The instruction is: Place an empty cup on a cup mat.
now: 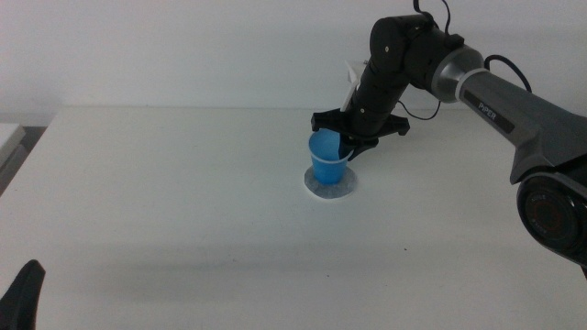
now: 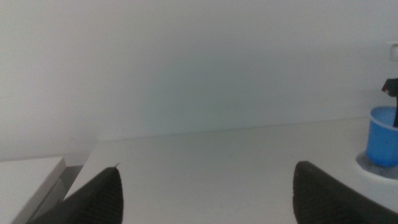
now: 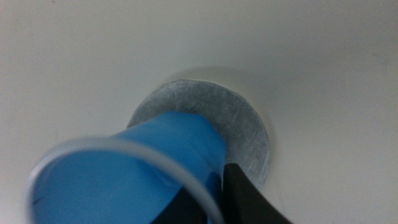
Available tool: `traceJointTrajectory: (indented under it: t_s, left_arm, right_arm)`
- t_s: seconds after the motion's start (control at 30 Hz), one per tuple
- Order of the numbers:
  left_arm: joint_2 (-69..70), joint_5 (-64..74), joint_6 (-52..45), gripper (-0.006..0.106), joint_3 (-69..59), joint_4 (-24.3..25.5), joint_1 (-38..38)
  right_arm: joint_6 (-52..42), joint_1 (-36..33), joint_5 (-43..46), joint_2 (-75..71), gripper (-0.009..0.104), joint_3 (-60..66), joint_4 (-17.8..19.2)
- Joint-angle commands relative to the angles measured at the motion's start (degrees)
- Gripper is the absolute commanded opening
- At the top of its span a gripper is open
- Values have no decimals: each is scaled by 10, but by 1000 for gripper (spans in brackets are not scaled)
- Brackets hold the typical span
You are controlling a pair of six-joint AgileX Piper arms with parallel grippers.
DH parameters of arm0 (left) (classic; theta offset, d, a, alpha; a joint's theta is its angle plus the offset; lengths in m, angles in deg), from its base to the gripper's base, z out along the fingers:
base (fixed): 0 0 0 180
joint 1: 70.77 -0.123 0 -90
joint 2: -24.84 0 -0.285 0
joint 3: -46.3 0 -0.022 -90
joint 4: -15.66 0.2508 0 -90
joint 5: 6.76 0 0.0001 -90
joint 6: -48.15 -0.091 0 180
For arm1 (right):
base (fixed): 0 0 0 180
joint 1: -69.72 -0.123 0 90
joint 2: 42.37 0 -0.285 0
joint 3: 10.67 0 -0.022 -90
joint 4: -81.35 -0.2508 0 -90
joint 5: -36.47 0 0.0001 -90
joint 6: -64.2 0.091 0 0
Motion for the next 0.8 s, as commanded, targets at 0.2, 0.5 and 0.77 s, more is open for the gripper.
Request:
traceJointTrajectory:
  t_s: [0.2,0.5,0.77]
  left_arm:
    - [2,-7,2,94,0,-4,1]
    - [2,-7,2,94,0,-4,1]
    - [2,-7,2,94,0,-4,1]
  right_arm:
    - [-14,-1,-1,-1,31,-5,13]
    - [-51,4,-1,-96,86,-5,11]
    - [-73,55,-1,-300,91,129,32]
